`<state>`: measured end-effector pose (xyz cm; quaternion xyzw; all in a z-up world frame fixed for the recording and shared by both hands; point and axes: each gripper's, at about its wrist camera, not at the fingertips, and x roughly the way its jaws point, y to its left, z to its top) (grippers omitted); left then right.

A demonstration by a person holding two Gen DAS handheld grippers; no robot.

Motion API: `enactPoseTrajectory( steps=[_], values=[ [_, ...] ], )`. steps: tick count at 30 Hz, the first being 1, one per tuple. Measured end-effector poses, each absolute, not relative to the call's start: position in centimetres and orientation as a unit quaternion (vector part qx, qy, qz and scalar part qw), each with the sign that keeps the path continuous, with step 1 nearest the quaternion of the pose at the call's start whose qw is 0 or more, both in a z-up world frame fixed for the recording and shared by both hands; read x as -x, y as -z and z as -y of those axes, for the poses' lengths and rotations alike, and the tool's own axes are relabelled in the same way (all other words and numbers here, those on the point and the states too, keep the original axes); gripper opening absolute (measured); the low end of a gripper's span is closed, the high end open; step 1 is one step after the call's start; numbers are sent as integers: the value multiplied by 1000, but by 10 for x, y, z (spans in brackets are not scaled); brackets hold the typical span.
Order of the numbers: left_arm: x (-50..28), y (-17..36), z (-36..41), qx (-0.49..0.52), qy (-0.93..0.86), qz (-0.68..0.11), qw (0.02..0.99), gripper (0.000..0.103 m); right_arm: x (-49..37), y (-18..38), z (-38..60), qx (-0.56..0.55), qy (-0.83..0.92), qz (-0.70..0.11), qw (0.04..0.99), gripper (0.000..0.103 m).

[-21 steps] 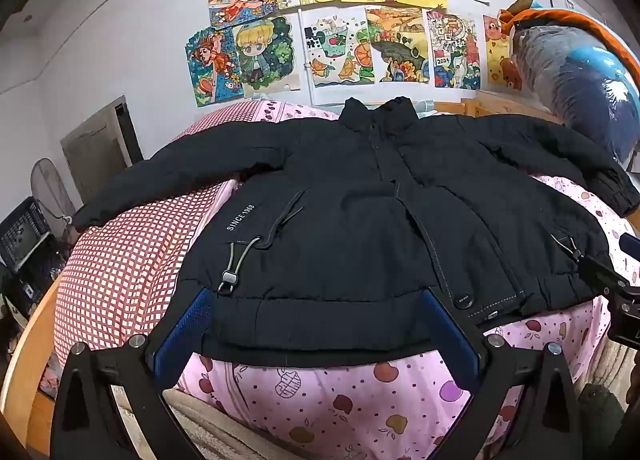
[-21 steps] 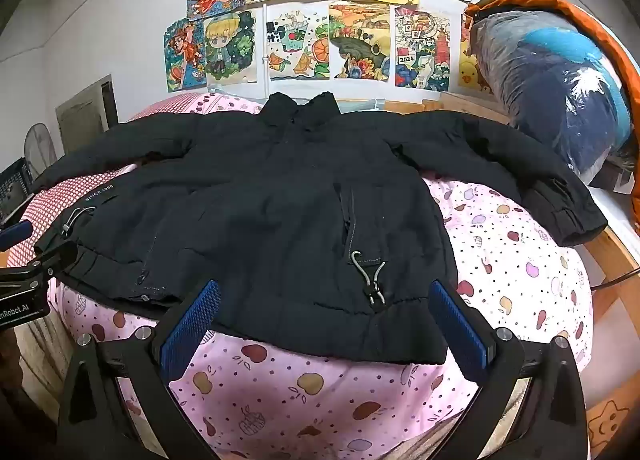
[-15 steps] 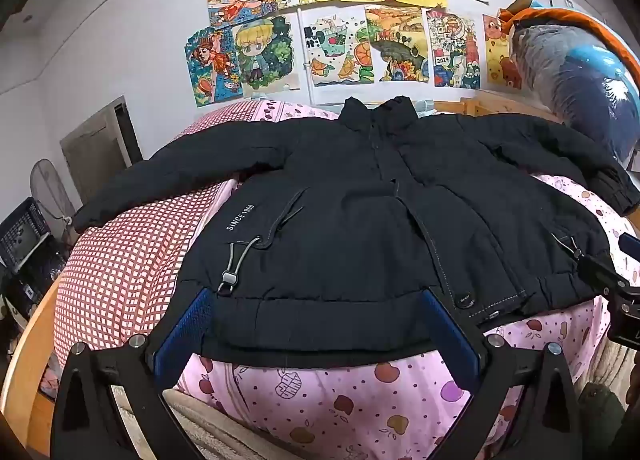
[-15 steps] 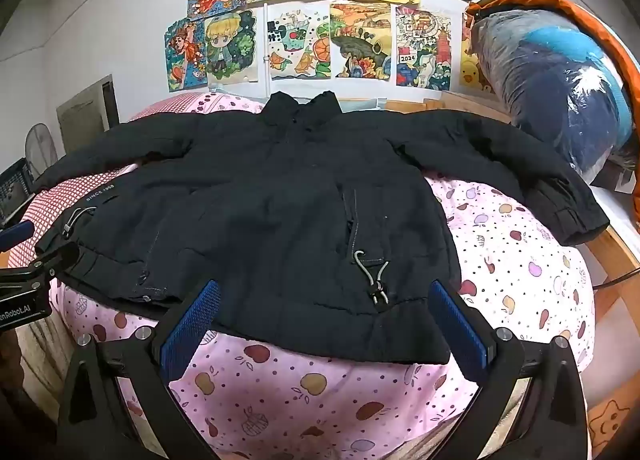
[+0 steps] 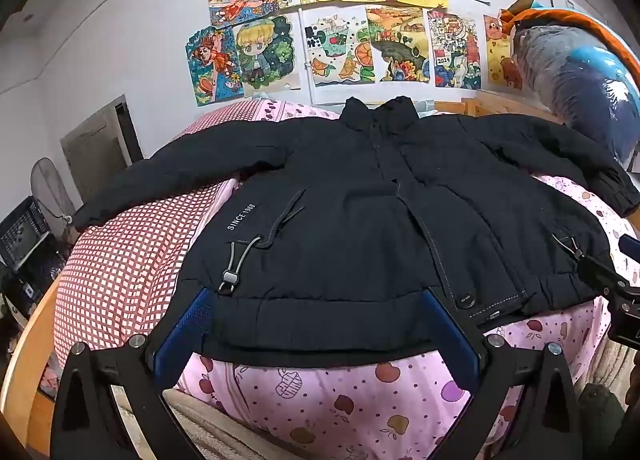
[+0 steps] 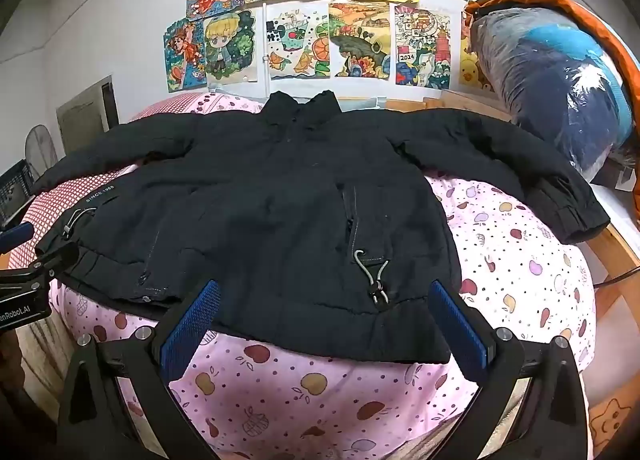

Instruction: Fold large clothes

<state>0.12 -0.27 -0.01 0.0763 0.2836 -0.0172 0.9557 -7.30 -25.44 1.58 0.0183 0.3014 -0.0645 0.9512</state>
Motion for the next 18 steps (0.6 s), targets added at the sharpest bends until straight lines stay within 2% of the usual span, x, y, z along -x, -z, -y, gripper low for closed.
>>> enactPoseTrajectory(
  steps=[18],
  values=[
    [-3, 0, -3, -73, 15, -283, 956, 103, 75, -16, 257, -19, 64, -301, 951, 102]
  ],
)
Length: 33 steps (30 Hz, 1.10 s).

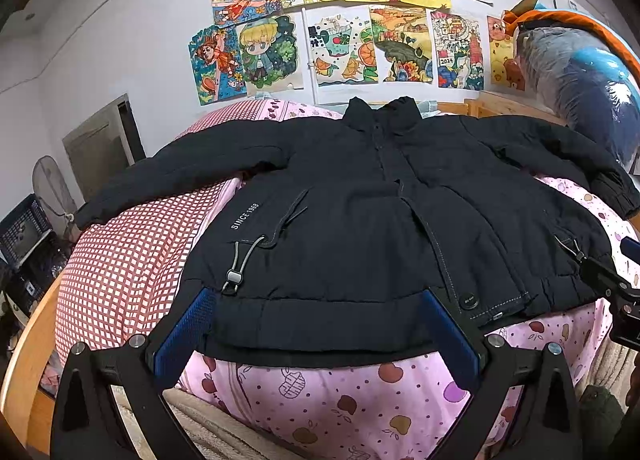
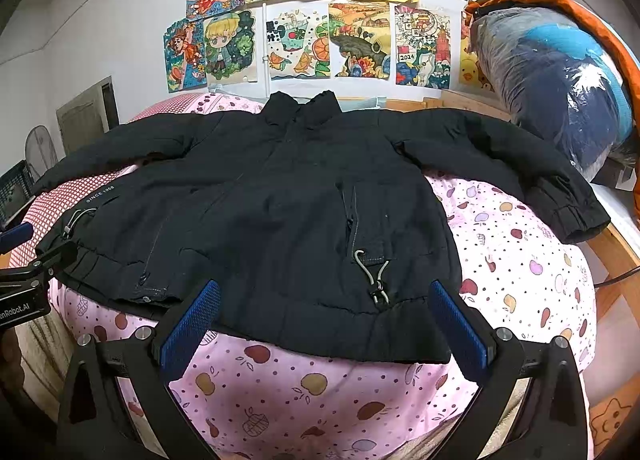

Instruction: Fold large clothes

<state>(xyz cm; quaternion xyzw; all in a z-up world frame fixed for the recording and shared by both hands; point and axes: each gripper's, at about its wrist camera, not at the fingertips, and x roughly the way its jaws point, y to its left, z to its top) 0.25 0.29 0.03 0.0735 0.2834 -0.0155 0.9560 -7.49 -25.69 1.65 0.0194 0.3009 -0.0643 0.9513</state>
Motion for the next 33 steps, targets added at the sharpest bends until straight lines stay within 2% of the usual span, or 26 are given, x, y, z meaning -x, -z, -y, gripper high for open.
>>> enactPoseTrajectory(
  steps=[33],
  values=[
    [-6, 0, -6, -73, 15, -284, 956, 103, 76, -17, 258, -20, 64, -301, 951, 102]
  ],
)
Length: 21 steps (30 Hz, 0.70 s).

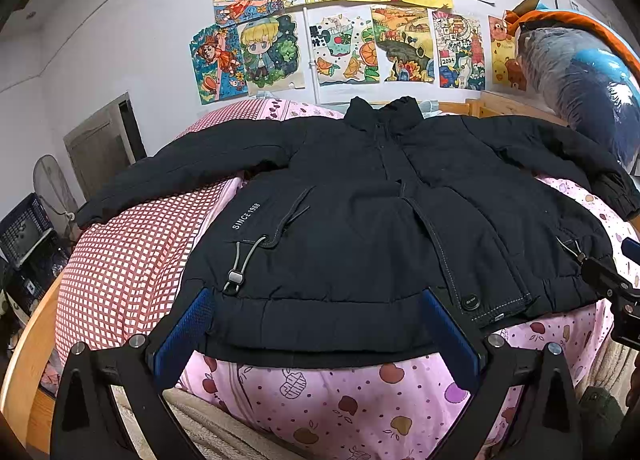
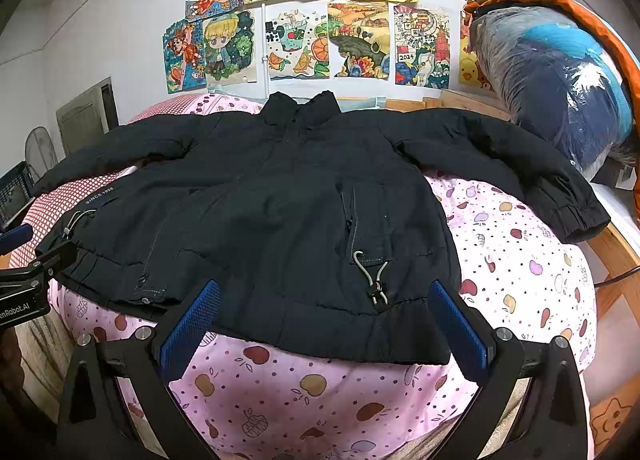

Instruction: Fold large clothes

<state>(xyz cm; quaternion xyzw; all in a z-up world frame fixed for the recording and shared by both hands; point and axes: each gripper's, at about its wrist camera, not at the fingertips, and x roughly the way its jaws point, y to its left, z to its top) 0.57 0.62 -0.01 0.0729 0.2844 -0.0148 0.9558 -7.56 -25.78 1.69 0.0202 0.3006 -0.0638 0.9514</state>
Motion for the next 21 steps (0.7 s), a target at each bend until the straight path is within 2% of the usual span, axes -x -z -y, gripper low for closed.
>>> enactPoseTrajectory(
  steps=[21],
  values=[
    [-5, -1, -5, -73, 14, -285, 956, 103, 76, -18, 259, -22, 63, -301, 951, 102]
  ],
)
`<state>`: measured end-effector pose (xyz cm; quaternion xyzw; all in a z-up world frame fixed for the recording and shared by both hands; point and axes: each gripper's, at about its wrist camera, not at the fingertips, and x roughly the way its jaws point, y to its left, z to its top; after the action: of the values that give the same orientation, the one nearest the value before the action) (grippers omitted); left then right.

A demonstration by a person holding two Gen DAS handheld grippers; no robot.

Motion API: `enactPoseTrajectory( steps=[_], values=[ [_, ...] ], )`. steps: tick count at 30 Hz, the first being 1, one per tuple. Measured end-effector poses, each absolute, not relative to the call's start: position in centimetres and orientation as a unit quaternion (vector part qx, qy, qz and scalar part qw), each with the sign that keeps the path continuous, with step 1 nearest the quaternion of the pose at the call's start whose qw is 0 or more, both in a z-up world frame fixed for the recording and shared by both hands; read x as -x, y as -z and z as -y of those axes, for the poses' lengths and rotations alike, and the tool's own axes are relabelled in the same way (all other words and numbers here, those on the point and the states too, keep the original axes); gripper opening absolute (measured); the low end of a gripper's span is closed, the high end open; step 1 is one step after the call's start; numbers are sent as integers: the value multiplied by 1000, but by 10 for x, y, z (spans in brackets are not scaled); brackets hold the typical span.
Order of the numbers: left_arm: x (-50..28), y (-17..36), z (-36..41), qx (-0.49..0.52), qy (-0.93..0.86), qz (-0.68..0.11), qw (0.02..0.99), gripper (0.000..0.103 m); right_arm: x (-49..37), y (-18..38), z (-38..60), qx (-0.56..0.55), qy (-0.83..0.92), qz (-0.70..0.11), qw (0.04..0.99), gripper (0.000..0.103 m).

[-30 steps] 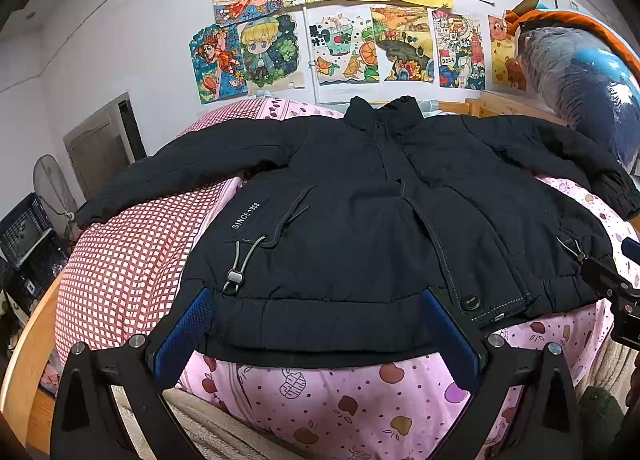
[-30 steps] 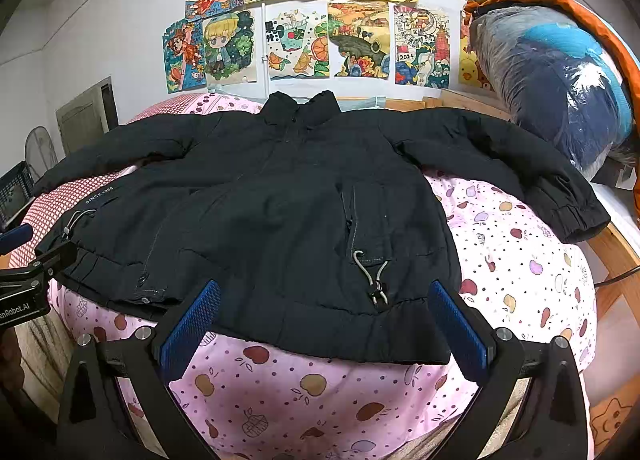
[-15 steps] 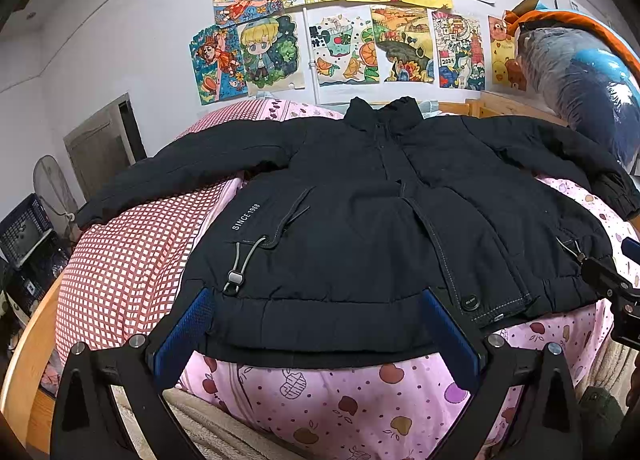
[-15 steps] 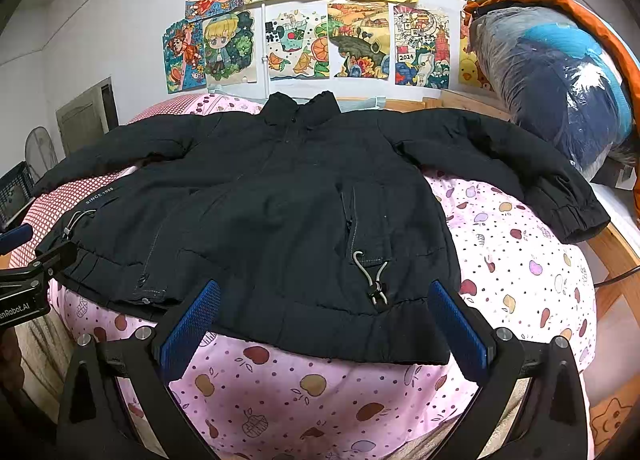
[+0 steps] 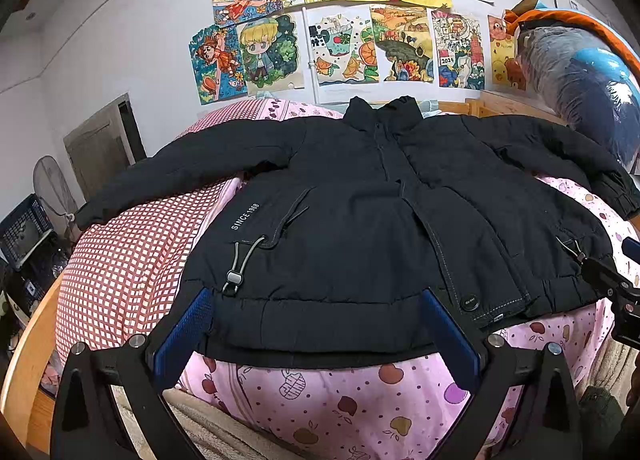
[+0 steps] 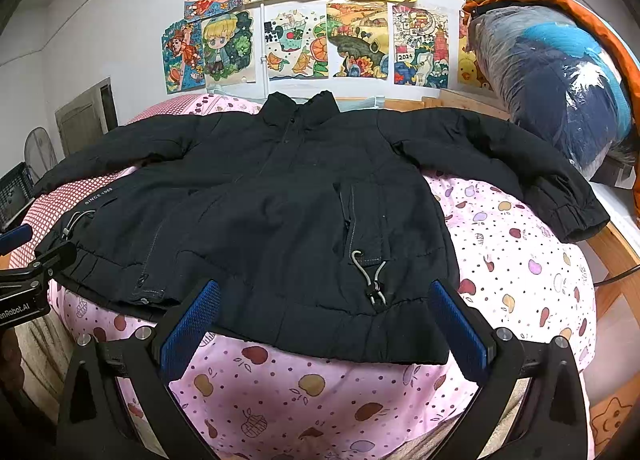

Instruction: Fold large clothes

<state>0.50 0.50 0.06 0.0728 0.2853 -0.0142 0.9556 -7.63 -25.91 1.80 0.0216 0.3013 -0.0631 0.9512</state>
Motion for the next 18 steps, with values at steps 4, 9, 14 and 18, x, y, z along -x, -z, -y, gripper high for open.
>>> enactPoseTrajectory(
  steps=[4, 9, 14, 18],
  values=[
    [-5, -1, -5, -73, 14, -285, 956, 103, 76, -18, 259, -21, 63, -301, 951, 102],
    [-6, -2, -6, -65, 15, -285, 956, 103, 75, -20, 261, -20, 62, -302, 951, 102],
    [-12, -6, -5, -62, 16, -289, 955, 103, 72, -24, 263, -21, 59, -299, 952, 102],
    [-21, -10, -3, -59, 14, -295, 953, 103, 63, -27, 265, -25, 61, -307, 950, 102]
  ],
)
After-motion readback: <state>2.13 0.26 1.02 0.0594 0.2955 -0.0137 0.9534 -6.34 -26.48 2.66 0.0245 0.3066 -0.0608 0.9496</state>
